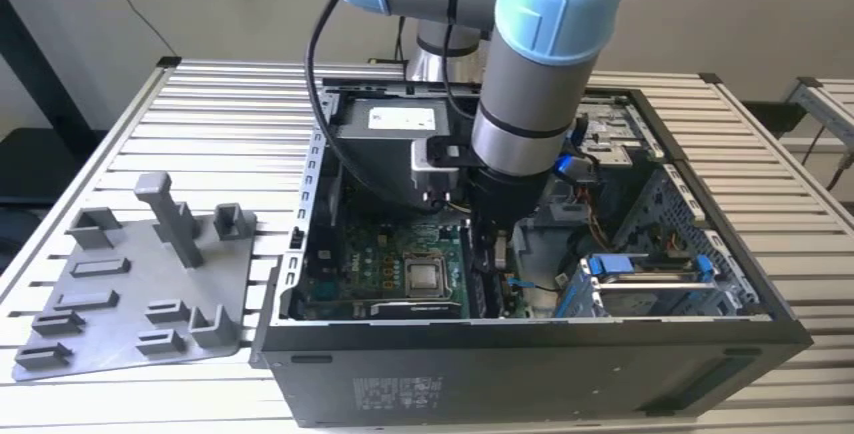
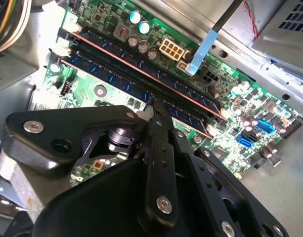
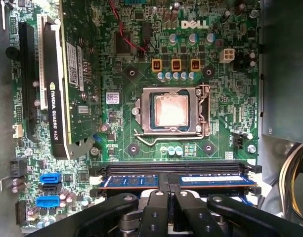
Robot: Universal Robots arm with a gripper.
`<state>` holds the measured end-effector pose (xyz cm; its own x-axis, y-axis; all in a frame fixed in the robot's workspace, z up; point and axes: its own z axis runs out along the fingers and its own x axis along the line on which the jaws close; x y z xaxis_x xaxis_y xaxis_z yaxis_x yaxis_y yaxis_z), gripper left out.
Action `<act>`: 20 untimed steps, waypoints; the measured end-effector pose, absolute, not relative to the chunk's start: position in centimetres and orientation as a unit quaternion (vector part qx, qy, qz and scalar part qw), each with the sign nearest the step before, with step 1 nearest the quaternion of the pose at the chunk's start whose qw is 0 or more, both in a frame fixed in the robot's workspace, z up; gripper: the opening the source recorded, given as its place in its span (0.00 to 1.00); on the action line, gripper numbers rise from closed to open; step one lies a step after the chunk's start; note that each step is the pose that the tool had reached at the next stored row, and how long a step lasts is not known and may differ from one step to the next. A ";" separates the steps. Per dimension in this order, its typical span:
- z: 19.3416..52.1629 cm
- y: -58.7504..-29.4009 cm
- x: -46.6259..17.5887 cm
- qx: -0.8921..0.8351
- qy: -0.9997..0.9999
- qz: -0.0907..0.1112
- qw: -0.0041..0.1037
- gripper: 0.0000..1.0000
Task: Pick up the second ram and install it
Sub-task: 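Press down the second ram until it locks into place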
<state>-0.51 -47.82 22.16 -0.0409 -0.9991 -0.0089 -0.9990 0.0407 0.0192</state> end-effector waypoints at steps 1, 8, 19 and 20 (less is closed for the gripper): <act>22.0 -47.8 -0.5 0.692 -0.721 -0.010 0.003 0.11; 23.7 -47.8 -0.5 0.692 -0.721 -0.011 0.003 0.11; 27.8 -47.8 -0.5 0.692 -0.721 -0.011 0.003 0.11; 27.8 -47.8 -0.5 0.692 -0.721 -0.011 0.003 0.11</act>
<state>-0.49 -47.79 27.78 -0.0409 -0.9991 -0.0114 -0.9990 0.0406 0.0200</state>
